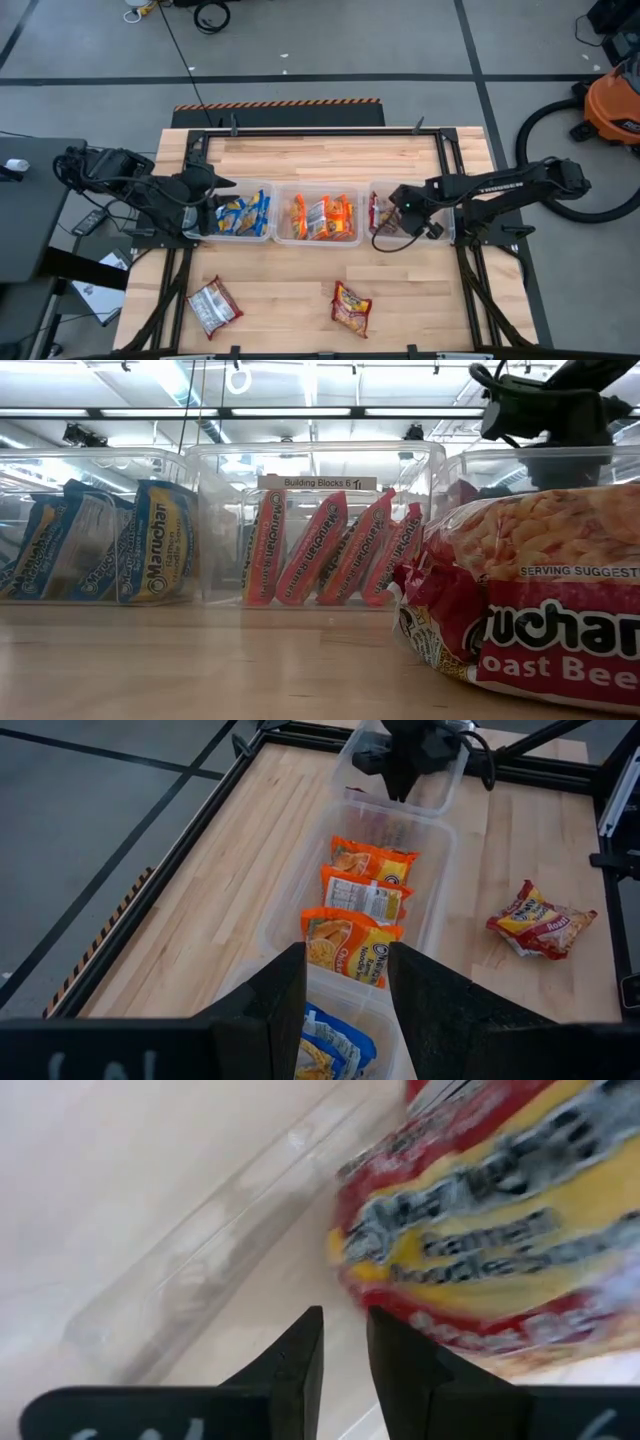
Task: Sort Maruchan noodles
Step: Put the red noodle pack into the right transparent bin
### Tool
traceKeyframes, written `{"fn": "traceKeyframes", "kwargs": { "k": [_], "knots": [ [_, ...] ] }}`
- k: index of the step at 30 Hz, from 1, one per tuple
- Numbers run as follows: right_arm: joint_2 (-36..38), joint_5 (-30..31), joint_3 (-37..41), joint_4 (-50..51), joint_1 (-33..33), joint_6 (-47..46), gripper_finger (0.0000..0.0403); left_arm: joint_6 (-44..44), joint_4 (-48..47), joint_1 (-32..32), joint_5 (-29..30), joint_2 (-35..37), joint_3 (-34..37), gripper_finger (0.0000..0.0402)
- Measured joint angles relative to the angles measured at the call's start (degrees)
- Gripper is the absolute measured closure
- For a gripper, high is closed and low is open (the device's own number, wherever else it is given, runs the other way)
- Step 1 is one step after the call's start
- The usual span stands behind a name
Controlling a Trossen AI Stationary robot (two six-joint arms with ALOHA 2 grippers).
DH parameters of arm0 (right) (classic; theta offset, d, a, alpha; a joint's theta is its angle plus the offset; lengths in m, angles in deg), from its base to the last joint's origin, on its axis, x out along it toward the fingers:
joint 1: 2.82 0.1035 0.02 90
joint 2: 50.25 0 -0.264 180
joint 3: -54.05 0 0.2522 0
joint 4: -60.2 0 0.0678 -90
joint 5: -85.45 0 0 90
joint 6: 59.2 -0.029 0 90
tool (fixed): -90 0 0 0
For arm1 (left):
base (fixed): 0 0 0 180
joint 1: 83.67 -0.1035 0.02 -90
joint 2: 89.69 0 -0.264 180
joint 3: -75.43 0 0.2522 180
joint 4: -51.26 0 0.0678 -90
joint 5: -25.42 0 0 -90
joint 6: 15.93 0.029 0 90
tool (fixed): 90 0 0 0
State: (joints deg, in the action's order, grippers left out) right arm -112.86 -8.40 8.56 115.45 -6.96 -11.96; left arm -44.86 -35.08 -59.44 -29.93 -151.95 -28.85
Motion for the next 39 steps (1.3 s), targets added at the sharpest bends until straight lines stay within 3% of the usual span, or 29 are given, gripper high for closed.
{"fn": "traceKeyframes", "kwargs": {
  "k": [5, 14, 22, 31, 39],
  "knots": [
    [-0.3, 1.3, 1.7, 3.7, 0.0, 2.3, 0.0318, 0.0, 0.0, 0.0, 0.0, 0.0, 0.0, 0.0253],
    [-0.4, 1.2, 6.3, -2.7, 1.2, 3.4, 0.0340, 0.0, 0.0, 0.0, 0.0, 0.0, 0.0, 0.0253],
    [0.0, 11.6, 6.3, -11.3, 2.3, 2.4, 0.0352, 0.0, 0.0, 0.0, 0.0, 0.0, 0.0, 0.0253],
    [1.3, 9.2, 6.1, -12.1, 2.9, 2.4, 0.0352, 0.0, 0.0, 0.0, 0.0, 0.0, 0.0, 0.0253],
    [4.5, 8.8, 1.2, -4.1, 3.6, 2.4, 0.0352, 0.0, 0.0, 0.0, 0.0, 0.0, 0.0, 0.0253]
  ]
}}
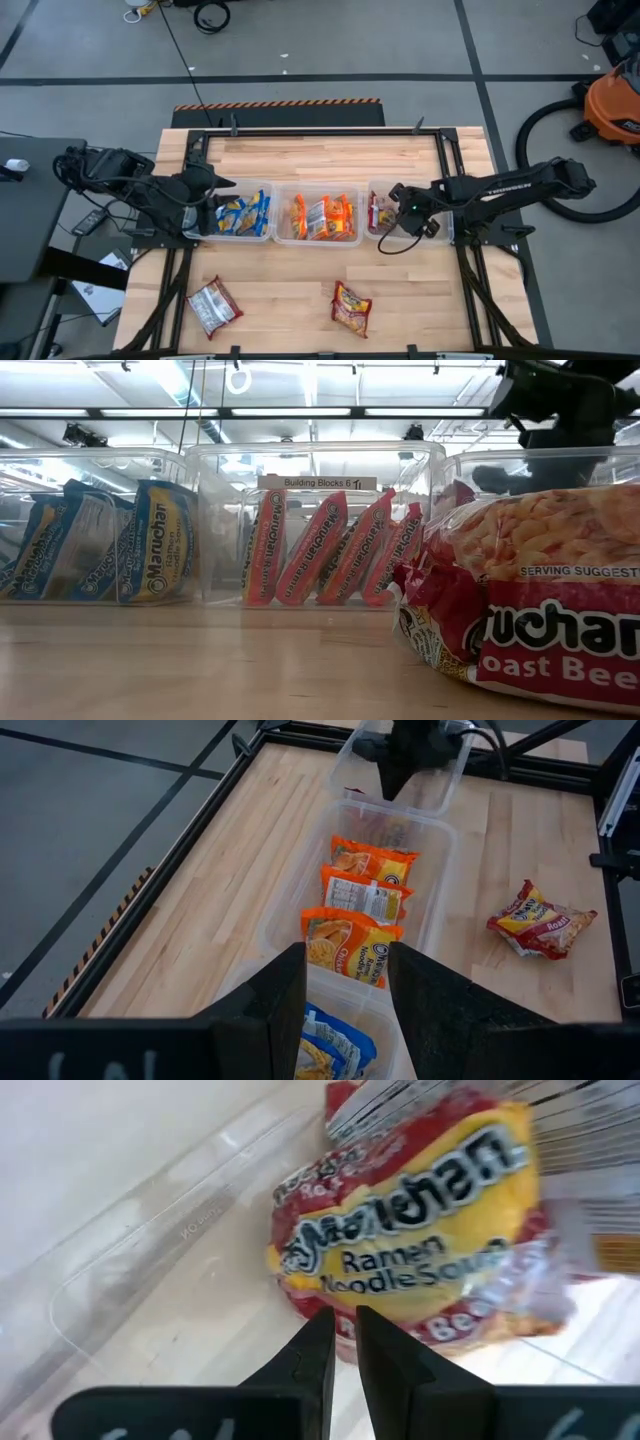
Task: Sort Maruchan noodles
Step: Put the red noodle pack into the right transparent bin
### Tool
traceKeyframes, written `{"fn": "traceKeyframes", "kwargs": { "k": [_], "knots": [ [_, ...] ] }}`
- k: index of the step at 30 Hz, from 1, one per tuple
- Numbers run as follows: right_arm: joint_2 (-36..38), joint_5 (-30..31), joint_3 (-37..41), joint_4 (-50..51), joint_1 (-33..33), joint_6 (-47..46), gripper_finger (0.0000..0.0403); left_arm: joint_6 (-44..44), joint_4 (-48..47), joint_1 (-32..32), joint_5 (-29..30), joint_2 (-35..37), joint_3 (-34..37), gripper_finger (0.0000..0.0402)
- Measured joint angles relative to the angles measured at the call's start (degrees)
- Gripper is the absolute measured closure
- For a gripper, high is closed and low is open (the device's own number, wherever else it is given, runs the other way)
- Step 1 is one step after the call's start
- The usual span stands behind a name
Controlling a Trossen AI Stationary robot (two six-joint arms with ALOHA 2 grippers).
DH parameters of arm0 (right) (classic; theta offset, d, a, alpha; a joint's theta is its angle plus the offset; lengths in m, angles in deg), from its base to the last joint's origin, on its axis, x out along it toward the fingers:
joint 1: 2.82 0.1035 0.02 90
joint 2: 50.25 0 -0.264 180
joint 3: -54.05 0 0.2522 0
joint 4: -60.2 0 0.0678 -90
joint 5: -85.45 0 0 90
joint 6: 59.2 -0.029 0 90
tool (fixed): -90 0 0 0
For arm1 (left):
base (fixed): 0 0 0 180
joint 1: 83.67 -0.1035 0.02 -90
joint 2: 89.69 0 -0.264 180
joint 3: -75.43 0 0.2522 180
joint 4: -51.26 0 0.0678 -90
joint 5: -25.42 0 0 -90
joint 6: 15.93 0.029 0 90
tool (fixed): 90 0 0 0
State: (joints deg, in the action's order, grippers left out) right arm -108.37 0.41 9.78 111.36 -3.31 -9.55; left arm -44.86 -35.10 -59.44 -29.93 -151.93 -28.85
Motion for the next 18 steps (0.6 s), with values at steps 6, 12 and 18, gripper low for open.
{"fn": "traceKeyframes", "kwargs": {
  "k": [6, 12, 18],
  "knots": [
    [0.9, 3.8, -4.1, 3.2, 0.0, 0.2, 0.0352, 0.0, 0.0, 0.0, 0.0, 0.0, 0.0, 0.0253],
    [1.3, 5.4, -14.0, 10.0, 0.2, 1.3, 0.0341, 0.0, 0.0, 0.0, 0.0, 0.0, 0.0, 0.0253],
    [1.1, 5.5, -26.1, 16.9, 3.0, 1.5, 0.0333, 0.0, 0.0, 0.0, 0.0, 0.0, 0.0, 0.0253]
  ]
}}
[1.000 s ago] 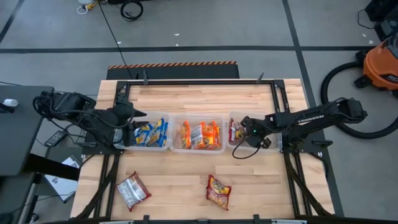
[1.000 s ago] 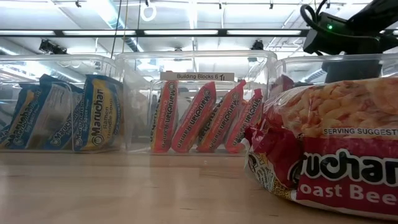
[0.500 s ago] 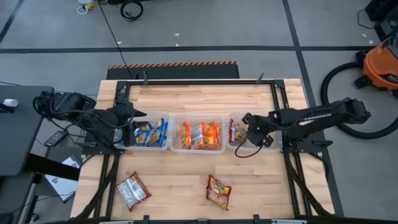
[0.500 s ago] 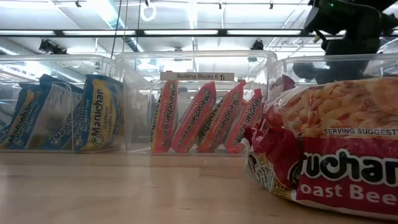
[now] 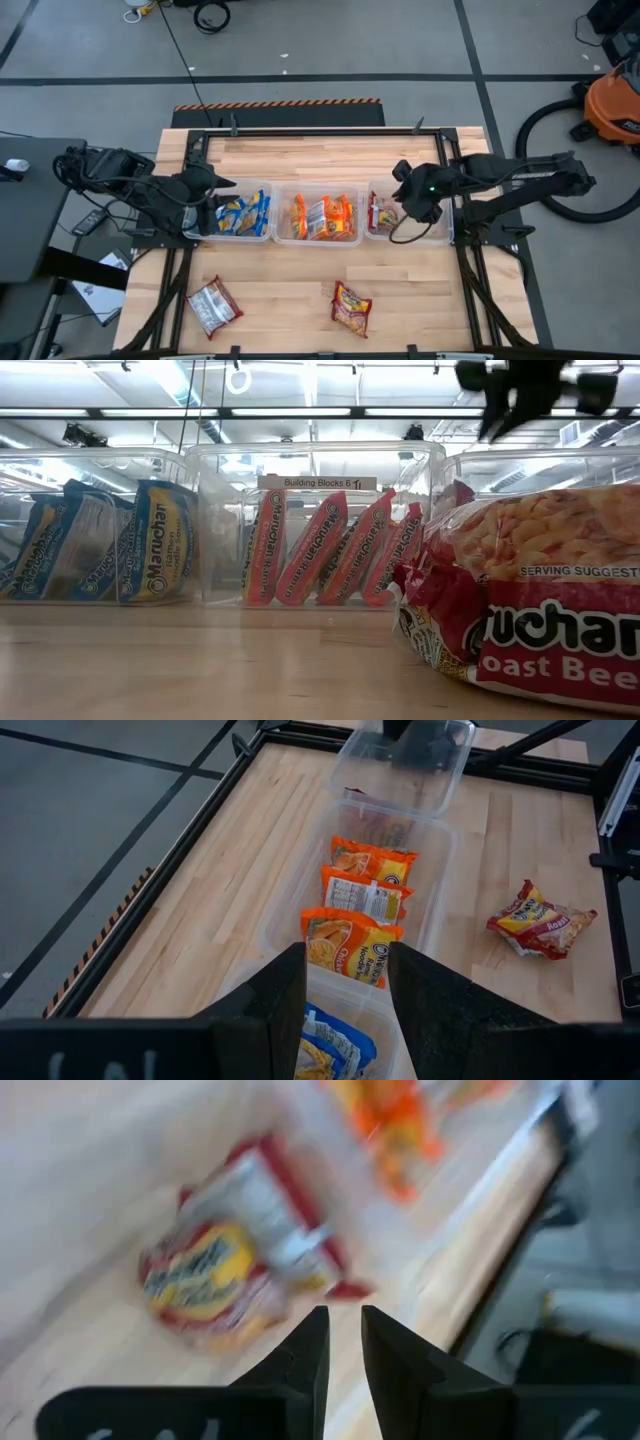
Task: Sort Maruchan noodles
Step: Put the red noodle pack into the right transparent bin
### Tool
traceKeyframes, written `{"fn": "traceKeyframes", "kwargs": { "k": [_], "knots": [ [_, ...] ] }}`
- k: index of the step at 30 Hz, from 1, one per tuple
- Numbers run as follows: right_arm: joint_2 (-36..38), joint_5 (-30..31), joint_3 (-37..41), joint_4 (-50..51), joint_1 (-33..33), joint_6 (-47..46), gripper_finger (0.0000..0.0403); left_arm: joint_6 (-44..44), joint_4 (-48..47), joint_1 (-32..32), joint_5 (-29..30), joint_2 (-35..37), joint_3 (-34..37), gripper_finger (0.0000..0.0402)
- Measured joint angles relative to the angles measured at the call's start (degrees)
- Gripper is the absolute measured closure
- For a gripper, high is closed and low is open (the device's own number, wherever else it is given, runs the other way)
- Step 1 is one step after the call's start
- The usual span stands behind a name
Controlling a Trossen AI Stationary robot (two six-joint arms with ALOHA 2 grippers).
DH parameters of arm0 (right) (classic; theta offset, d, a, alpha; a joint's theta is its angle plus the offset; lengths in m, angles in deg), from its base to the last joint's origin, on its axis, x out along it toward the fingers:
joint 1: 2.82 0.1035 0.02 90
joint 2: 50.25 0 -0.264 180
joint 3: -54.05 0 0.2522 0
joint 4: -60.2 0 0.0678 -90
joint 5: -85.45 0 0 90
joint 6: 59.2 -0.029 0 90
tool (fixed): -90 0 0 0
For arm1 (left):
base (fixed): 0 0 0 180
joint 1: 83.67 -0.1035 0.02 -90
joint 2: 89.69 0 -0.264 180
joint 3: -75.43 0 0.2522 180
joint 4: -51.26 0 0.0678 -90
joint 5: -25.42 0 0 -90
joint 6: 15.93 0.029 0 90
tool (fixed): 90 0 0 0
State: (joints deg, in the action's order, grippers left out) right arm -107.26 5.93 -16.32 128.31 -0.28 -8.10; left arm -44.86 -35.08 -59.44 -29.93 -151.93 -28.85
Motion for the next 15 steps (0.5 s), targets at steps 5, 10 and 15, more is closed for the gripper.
{"fn": "traceKeyframes", "kwargs": {
  "k": [5, 10, 15],
  "knots": [
    [-0.7, 0.2, -8.5, 0.1, 7.0, -1.6, 0.0333, 0.0, 0.0, 0.0, 0.0, 0.0, 0.0, 0.0253],
    [-6.4, 0.2, -16.3, -0.6, 15.4, -13.7, 0.0332, 0.0, 0.0, 0.0, 0.0, 0.0, 0.0, 0.0253],
    [-15.3, 0.2, -21.9, -4.6, 23.2, -22.0, 0.0314, 0.0, 0.0, 0.0, 0.0, 0.0, 0.0, 0.0253]
  ]
}}
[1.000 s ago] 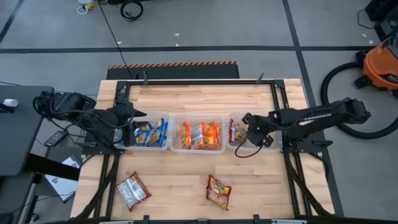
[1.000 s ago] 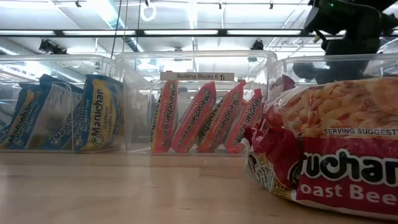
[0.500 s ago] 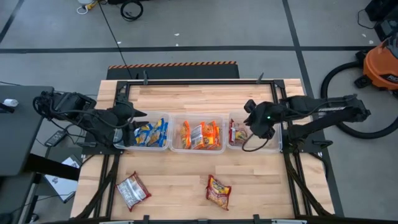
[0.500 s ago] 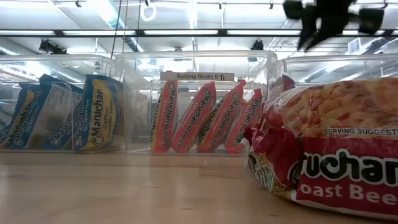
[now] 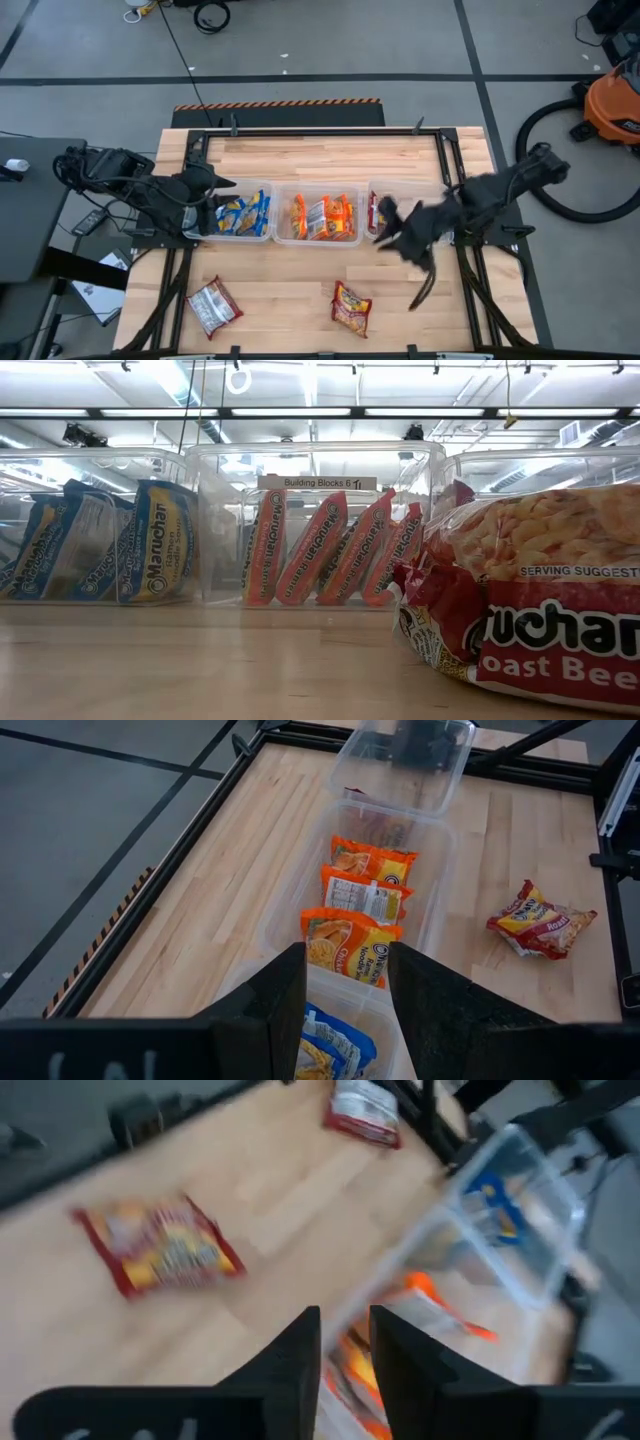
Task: Sort Maruchan noodles
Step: Put the red noodle pack into the right transparent bin
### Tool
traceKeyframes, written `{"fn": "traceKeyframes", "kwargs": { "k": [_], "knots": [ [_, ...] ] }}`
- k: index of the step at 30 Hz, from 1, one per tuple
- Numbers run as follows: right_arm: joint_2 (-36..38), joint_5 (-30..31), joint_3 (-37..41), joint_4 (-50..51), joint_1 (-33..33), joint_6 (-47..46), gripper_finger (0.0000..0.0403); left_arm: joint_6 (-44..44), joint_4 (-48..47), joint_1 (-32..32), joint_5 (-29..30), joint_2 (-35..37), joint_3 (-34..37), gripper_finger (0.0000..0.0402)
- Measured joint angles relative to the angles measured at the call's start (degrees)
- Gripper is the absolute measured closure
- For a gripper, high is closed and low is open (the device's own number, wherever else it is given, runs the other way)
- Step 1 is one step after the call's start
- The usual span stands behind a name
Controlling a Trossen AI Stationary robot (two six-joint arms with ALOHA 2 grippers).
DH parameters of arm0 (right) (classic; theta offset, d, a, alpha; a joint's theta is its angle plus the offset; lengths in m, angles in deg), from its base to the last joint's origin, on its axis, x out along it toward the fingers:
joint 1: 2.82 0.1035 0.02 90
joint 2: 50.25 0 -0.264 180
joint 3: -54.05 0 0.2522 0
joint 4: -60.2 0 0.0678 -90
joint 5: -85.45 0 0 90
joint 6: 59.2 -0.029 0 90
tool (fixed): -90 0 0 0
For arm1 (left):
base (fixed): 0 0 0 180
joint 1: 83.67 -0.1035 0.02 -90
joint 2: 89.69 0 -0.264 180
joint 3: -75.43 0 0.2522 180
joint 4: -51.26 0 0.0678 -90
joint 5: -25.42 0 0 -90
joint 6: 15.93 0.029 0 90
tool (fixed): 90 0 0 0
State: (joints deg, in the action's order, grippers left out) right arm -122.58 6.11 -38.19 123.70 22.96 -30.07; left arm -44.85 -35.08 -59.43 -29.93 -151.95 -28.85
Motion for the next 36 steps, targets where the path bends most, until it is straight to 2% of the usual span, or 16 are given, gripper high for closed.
{"fn": "traceKeyframes", "kwargs": {
  "k": [7, 12, 19, 25, 29, 32, 36],
  "knots": [
    [-15.9, -0.6, -10.1, -0.3, 4.2, -14.0, 0.0267, 0.0, 0.0, 0.0, 0.0, 0.0, 0.0, 0.0253],
    [-26.9, -4.7, -19.4, 0.5, 4.5, -22.7, 0.0238, 0.0, 0.0, 0.0, 0.0, 0.0, 0.0, 0.0253],
    [-40.3, -8.0, -31.5, 5.8, 3.8, -27.7, 0.0231, 0.0, 0.0, 0.0, 0.0, 0.0, 0.0, 0.0253],
    [-47.7, -11.5, -32.6, 8.8, 2.1, -28.2, 0.0230, 0.0, 0.0, 0.0, 0.0, 0.0, 0.0, 0.0253],
    [-51.4, -17.1, -32.6, 14.3, 1.9, -28.2, 0.0230, 0.0, 0.0, 0.0, 0.0, 0.0, 0.0, 0.0253],
    [-52.4, -21.1, -32.6, 14.8, 2.7, -29.9, 0.0231, 0.0, 0.0, 0.0, 0.0, 0.0, 0.0, 0.0253],
    [-52.3, -20.1, -32.4, 11.5, 3.0, -27.2, 0.0231, 0.0, 0.0, 0.0, 0.0, 0.0, 0.0, 0.0253]
  ]
}}
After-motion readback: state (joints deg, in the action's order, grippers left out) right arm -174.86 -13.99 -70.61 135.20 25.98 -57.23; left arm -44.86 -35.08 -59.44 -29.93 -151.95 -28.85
